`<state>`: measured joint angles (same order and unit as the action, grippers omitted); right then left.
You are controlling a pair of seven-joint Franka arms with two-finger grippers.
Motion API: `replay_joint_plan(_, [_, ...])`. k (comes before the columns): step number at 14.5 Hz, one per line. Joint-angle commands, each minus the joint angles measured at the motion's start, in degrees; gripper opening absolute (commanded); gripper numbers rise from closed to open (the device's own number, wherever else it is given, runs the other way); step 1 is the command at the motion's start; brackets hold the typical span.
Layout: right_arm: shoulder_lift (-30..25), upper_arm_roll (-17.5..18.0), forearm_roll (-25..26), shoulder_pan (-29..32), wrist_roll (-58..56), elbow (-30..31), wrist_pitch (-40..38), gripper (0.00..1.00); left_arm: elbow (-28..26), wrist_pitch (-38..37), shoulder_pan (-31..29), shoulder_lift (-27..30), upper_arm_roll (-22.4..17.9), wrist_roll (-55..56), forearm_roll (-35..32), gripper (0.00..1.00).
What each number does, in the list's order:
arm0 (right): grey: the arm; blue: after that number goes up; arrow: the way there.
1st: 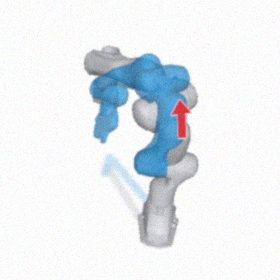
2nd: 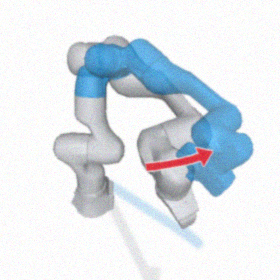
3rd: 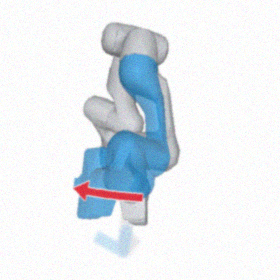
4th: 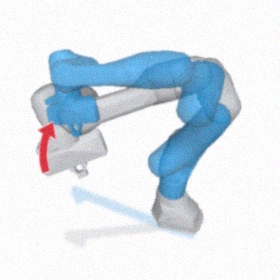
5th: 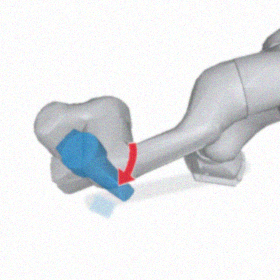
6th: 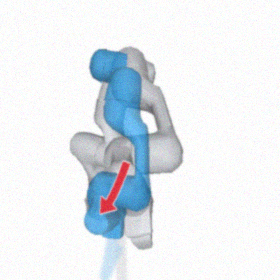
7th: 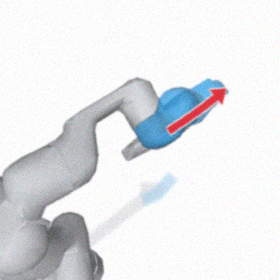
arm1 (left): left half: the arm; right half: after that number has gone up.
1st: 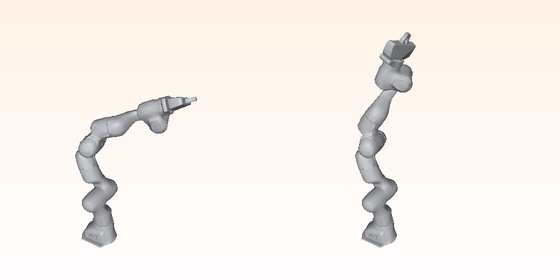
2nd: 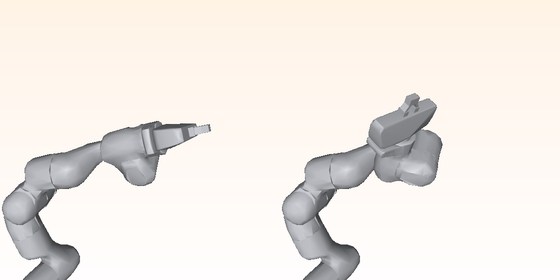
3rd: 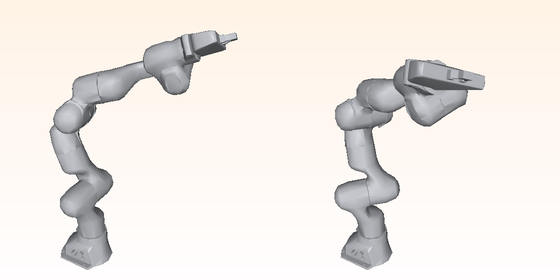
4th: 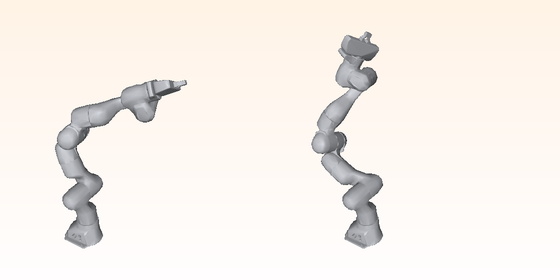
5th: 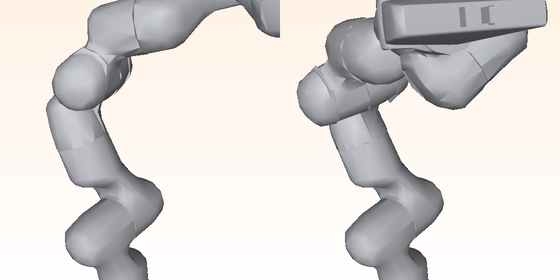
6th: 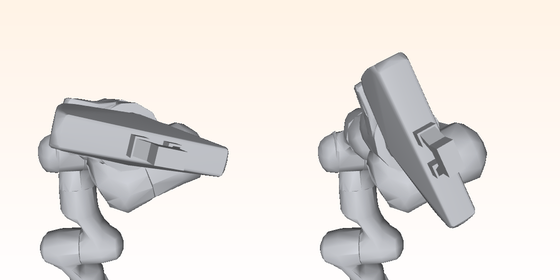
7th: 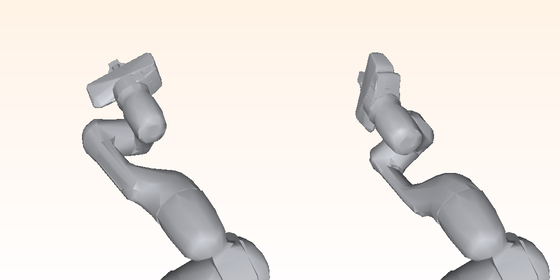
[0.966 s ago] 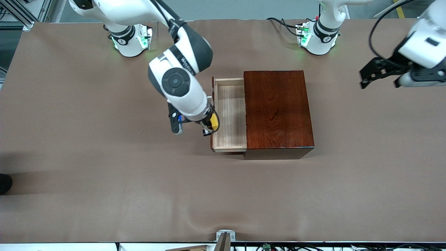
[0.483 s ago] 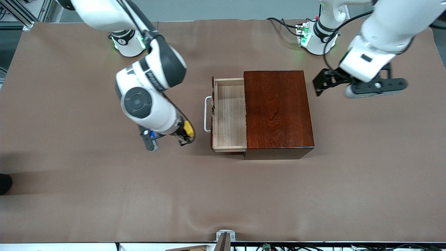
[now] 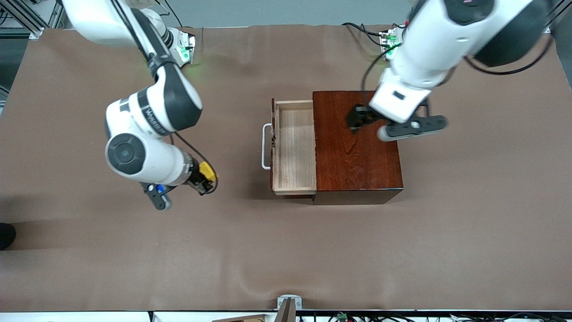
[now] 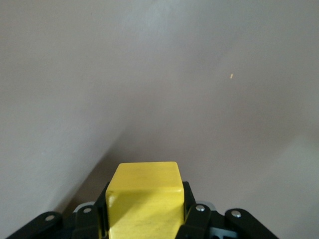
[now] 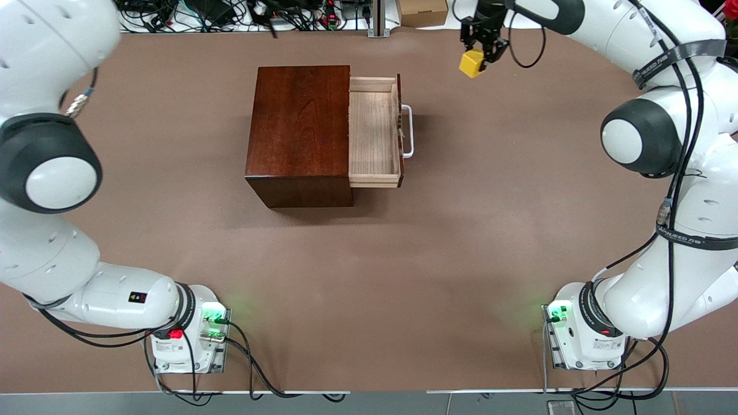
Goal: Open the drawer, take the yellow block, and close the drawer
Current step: 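Lift the block out with the right gripper while the left gripper reaches the drawer, then push the drawer front inward with the left gripper to close it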
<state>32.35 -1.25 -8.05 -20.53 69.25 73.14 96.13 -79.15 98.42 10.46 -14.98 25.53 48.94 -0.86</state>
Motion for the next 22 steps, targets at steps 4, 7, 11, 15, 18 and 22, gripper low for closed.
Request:
replay_joint_plan(4, [-5.7, 0.9, 0.9, 6.5, -17.3, 8.3, 0.8, 0.00, 6.9, 4.1, 13.2, -9.2, -1.3, 17.4, -4.2, 1.00])
replay_joint_plan(7, [-8.8, 0.9, 1.4, 9.7, -25.2, 14.0, 3.6, 0.00, 7.6, 9.0, 24.0, -13.1, -6.3, 29.2, -8.5, 1.00])
replay_joint_plan(11, [-13.0, 0.9, 2.5, 13.9, -37.2, 23.5, 9.7, 0.00, 11.3, 19.6, 37.3, -19.8, -18.4, 38.8, -8.4, 1.00])
replay_joint_plan(15, [-15.1, 0.9, 4.6, 17.3, -46.0, 30.6, 16.2, 0.00, 11.6, 29.6, 40.6, -25.4, -20.8, 48.3, -8.4, 1.00])
replay_joint_plan(18, [-14.9, 0.9, 5.2, 21.0, -53.8, 32.7, 18.2, 0.00, 11.6, 35.5, 44.3, -29.0, -24.2, 56.0, -8.5, 1.00])
replay_joint_plan(22, [-14.4, 0.9, 6.0, 23.6, -60.0, 36.3, 22.1, 0.00, 11.2, 35.4, 51.0, -32.4, -31.9, 65.7, -8.5, 1.00])
